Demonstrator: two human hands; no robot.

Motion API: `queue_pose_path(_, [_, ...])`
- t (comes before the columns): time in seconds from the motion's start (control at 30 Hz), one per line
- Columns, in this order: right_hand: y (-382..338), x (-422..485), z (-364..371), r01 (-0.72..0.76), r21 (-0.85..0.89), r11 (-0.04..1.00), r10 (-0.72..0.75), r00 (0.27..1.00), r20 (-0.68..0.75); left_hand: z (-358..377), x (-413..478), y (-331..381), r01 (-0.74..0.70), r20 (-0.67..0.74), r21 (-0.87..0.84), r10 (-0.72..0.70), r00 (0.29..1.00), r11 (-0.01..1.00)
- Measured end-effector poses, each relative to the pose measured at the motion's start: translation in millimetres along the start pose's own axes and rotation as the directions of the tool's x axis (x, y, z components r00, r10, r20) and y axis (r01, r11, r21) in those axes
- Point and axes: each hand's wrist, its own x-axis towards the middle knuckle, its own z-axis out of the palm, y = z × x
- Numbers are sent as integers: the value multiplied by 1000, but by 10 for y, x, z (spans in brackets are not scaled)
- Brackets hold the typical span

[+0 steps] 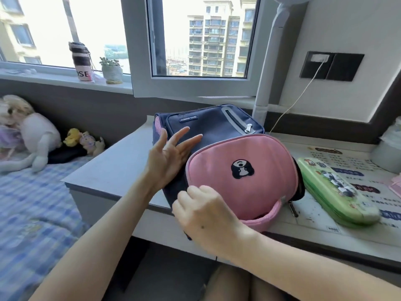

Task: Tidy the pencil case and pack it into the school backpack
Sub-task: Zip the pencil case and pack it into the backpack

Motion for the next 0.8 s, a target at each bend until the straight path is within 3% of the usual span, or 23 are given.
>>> queue_pose_path(0.13, [-211, -482, -41, 220, -27, 975, -216, 971, 106, 57, 5, 11, 28, 46, 64, -31, 998, 998])
queue_pose_path(0.3, [-367, -668, 182, 179, -54, 982, -171, 978, 118, 203, -73, 8, 25, 58, 277, -43, 997, 960])
queue_pose_path(0.43, [-426, -754, 161, 79, -50, 996, -76, 995, 58, 515, -305, 42, -24, 93, 542, -32, 995, 840])
queue_pose_path(0.47, [-397, -766, 130, 41, -46, 998, -40, 999, 21, 605, -412, 50, -58, 125, 624, -27, 992, 779])
queue_pose_path(0.5, [-348, -774, 81, 7, -48, 999, -8, 1000, -15, 688, -520, 41, -140, 186, 745, -3, 982, 653])
queue_pose_path(0.57, [-261, -778, -6, -18, -70, 997, 15, 999, -52, 815, -695, -5, -327, 314, 929, 96, 944, 174])
queue_pose_path(0.6, [-248, -784, -38, -5, -92, 996, 0, 999, -50, 863, -720, -22, -380, 375, 925, 181, 909, -8])
queue_pose_path(0.63, [-249, -779, -40, 20, -118, 993, -25, 999, -35, 895, -700, -12, -402, 402, 914, 240, 884, -51])
queue_pose_path(0.8, [-330, -839, 143, 51, -135, 990, -36, 993, 108, 1004, -421, 187, -335, 227, 866, 307, 924, 370])
